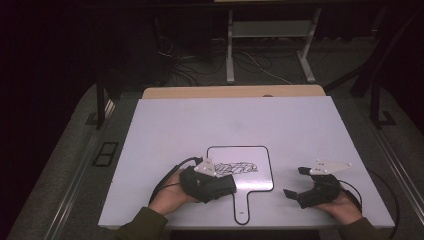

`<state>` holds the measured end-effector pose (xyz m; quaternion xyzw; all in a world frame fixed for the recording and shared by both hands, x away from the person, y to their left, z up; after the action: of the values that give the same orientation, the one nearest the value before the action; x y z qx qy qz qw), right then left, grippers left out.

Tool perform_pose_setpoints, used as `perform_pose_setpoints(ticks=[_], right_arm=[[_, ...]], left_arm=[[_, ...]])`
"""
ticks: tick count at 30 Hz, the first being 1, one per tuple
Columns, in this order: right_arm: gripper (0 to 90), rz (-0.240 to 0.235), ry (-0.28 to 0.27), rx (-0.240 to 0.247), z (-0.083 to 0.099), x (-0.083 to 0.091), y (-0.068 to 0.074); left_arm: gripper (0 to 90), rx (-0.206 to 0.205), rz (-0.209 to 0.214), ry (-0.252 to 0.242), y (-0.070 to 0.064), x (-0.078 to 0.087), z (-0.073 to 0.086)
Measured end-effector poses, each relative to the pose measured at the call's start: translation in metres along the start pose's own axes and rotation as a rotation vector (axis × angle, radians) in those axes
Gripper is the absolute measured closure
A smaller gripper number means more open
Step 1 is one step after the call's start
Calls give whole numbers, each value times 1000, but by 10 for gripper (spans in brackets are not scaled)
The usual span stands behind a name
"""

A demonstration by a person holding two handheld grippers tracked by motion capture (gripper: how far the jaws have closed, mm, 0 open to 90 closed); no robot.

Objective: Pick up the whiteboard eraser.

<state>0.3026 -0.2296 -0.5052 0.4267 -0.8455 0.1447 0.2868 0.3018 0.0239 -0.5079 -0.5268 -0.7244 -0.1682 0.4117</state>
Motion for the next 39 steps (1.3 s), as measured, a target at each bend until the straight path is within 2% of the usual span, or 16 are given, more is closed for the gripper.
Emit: perform_pose_setpoints(ticks=[4,5,6,8,11,15,18,24,31,39], right_arm=[[0,0,-1,-1,0,0,0],[0,0,-1,-1,0,0,0],[0,0,-1,-1,0,0,0],[0,0,0,0,0,0,0],[0,0,1,0,0,0,0],[0,-1,1,0,1,-1,-1],[0,2,1,-3,1,-1,-1],[0,4,0,-3,1,0,-1],[0,2,-1,-7,2,0,-2],[0,1,-1,-7,2,0,-3]], left_arm=[[392,18,-5,0,1,3,0],[392,33,-10,-1,1,3,0],[392,29,-15,4,2,5,0],[392,60,-26,-8,4,8,-2],[392,64,-35,-6,7,10,-3],[392,77,-56,-26,14,15,-10],[392,104,-73,-46,22,18,-18],[392,123,-94,-63,32,19,-29],[392,153,-101,-64,42,15,-47],[393,178,-108,-51,49,5,-57]])
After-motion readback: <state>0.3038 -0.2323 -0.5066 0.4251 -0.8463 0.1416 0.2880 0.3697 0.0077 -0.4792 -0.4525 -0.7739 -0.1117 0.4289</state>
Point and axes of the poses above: each handheld gripper's, and its own axes: x roughly backward along the jaws, z roughly out of its underside, y roughly to its left, the point moved 10 cm from there along -x, roughly forward along the jaws, and after that the axes turned 10 degrees about x, right-handed, at the moved point
